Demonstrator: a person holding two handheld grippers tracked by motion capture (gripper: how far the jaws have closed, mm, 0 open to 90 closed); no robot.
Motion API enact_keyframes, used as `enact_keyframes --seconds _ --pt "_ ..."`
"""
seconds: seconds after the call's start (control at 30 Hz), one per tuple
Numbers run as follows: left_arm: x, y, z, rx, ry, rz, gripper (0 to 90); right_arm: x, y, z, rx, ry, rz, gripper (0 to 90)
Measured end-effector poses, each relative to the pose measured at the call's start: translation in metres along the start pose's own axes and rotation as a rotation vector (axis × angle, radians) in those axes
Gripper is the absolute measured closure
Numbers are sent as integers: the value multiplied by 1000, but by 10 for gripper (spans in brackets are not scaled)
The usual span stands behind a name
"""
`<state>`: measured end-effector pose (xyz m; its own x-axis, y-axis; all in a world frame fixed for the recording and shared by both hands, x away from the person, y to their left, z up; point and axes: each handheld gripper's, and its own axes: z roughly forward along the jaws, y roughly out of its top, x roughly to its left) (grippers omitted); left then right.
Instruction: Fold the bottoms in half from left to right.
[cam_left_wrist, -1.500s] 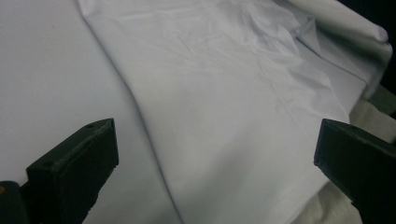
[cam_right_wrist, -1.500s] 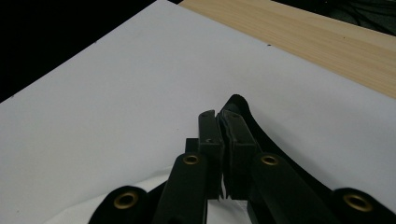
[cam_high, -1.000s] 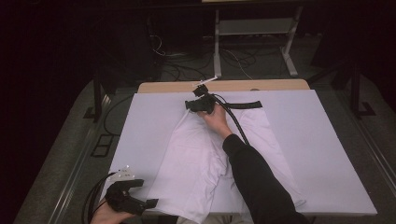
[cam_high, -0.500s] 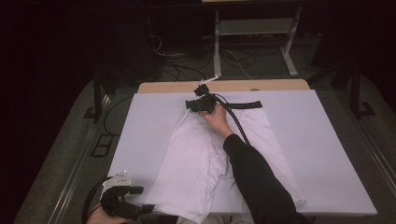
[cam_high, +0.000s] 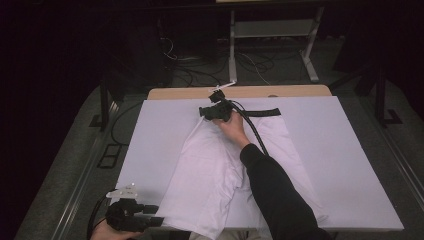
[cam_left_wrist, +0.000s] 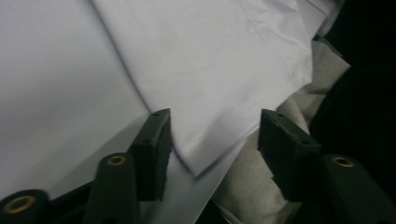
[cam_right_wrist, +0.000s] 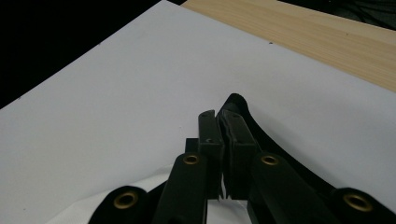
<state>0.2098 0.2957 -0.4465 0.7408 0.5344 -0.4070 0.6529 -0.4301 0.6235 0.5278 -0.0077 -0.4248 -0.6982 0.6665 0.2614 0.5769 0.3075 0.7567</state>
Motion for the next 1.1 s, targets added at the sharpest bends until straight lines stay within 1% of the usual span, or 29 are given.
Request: enact_keyframes --seconds 0.1,0.13,0.2,0.33,0.47,0.5,0.6,0.77,0.8,0.93,1.1 --pt "3 0 2 -2 -22 -7 539 0 0 -1 -2 1 5 861" --pt "4 0 3 -6 -32 -16 567 0 0 -1 -2 2 5 862" --pt "7 0 4 -11 -44 -17 623 0 0 -1 -3 2 5 862" --pt "10 0 5 -6 -52 -8 719 -1 0 -3 -7 3 6 861" --pt "9 2 7 28 -67 7 832 -3 -1 -4 -9 7 12 861" --pt "9 3 7 31 -66 15 848 -3 -1 -4 -10 8 14 861" --pt "8 5 7 33 -63 23 867 -4 -1 -5 -12 12 18 862" --pt "3 10 4 24 -63 49 870 -4 1 -9 -13 11 6 862" --pt "1 12 4 17 -66 56 870 -4 1 -9 -15 11 4 862" --pt "-6 19 3 -2 -57 99 870 -6 4 -15 -23 6 6 862" --pt "-13 28 4 -26 -77 128 870 -9 6 -24 -30 1 0 862"
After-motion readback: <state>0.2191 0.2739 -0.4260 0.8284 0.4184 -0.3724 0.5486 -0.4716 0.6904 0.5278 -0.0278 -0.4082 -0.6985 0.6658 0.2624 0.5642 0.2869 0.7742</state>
